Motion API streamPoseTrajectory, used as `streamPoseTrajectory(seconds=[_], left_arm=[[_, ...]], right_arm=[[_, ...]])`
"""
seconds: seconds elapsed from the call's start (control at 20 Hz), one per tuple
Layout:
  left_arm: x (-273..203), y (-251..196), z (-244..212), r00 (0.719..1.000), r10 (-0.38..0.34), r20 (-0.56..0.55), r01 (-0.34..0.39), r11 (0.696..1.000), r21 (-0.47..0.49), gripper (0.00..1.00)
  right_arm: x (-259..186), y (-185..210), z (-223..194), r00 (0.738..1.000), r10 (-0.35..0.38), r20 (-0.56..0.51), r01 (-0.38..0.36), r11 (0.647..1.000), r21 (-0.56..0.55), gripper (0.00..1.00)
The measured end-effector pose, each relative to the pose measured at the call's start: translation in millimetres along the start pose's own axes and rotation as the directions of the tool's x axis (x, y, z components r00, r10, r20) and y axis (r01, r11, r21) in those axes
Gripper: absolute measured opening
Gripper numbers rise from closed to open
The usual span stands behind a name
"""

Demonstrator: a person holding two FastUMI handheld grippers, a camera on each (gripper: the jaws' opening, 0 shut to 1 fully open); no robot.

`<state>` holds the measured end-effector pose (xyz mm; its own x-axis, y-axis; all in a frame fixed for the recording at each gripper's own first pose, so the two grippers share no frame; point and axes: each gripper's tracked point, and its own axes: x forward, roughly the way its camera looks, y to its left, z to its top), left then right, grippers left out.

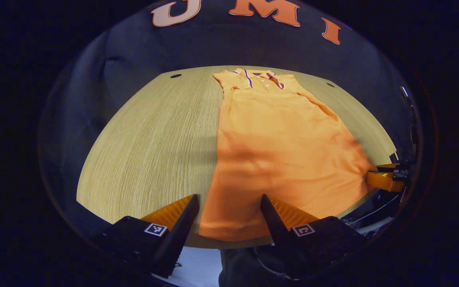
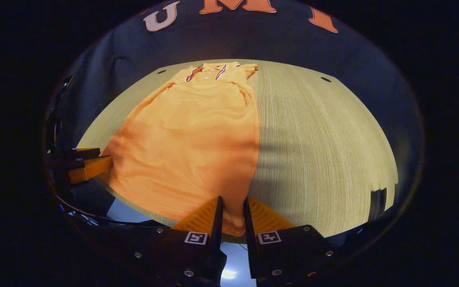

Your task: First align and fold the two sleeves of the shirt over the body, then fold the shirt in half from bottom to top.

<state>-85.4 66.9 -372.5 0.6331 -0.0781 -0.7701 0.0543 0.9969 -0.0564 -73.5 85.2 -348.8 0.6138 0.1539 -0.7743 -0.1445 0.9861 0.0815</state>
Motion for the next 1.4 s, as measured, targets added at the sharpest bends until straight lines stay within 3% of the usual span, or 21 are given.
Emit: streamPoseTrajectory(seconds=[0.05,0.1,0.15,0.25,0.3,0.4,0.9,1.4], left_arm=[[0,-5,0,1.000,-0.007,0.015,0.007,1.000,0.008,0.98],[0,-14,1,0.999,-0.025,0.026,0.024,0.999,0.026,0.78],[1,-25,2,0.998,-0.060,0.033,0.058,0.997,0.045,0.58],[1,-25,2,0.999,-0.028,0.023,0.026,0.997,0.076,0.09],[2,-28,4,0.999,-0.036,0.009,0.035,0.998,0.059,0.10],[6,-32,7,0.998,-0.060,-0.033,0.060,0.998,0.018,0.01],[-18,-26,107,0.989,-0.097,0.111,0.100,0.995,-0.023,0.01],[1,-21,213,0.972,-0.146,0.182,0.146,0.989,0.016,0.01]], right_arm=[[-2,0,2,1.000,-0.016,-0.005,0.016,1.000,0.013,0.31],[0,1,1,1.000,-0.009,0.004,0.009,1.000,0.024,0.10],[-3,3,2,1.000,0.001,0.001,-0.001,1.000,0.020,0.12],[-2,11,6,0.999,0.035,-0.011,-0.034,0.998,0.053,0.12],[0,16,5,0.998,0.064,-0.017,-0.062,0.993,0.104,0.01],[-2,19,5,0.994,0.100,-0.033,-0.094,0.985,0.144,0.01],[-22,38,84,0.961,0.252,0.117,-0.272,0.938,0.214,0.00],[-19,23,185,0.950,0.229,0.214,-0.275,0.936,0.221,0.00]])
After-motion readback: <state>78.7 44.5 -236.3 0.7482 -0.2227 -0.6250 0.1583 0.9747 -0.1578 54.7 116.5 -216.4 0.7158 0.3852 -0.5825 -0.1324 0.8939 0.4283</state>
